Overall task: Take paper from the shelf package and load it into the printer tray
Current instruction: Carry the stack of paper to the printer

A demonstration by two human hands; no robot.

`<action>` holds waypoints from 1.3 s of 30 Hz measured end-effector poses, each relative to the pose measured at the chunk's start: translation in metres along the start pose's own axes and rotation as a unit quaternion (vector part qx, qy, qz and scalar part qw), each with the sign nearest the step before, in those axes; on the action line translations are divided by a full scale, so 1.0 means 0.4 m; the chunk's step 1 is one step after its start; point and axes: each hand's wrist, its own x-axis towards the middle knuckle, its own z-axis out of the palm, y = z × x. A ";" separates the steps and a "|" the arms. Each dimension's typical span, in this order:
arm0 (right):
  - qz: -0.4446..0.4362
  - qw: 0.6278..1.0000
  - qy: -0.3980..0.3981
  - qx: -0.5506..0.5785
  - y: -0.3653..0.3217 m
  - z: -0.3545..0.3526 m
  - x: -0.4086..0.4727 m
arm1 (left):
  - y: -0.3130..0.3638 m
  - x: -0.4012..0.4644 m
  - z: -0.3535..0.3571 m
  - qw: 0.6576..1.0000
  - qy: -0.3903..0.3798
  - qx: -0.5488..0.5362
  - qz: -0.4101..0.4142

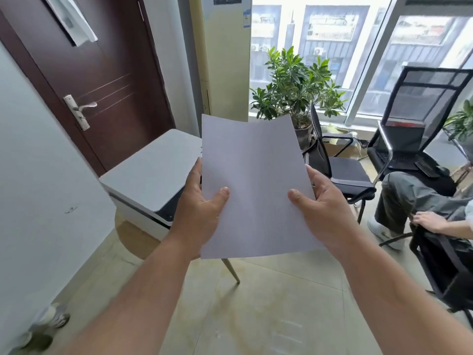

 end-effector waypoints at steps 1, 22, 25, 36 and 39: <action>-0.001 1.000 -0.006 -0.003 0.001 -0.006 0.027 | -0.002 0.018 0.011 1.000 0.005 0.004 -0.003; -0.046 0.950 -0.284 -0.120 -0.011 -0.051 0.560 | -0.019 0.199 0.230 0.947 0.307 0.038 -0.085; -0.045 0.939 -0.320 -0.115 -0.012 -0.002 0.609 | -0.032 0.226 0.213 0.936 0.337 0.039 -0.096; -0.044 0.916 -0.378 -0.130 0.023 0.224 0.767 | -0.148 0.367 0.066 0.907 0.394 0.067 -0.134; -0.037 0.915 -0.377 -0.135 0.036 0.270 0.802 | -0.166 0.396 0.034 0.902 0.400 0.072 -0.145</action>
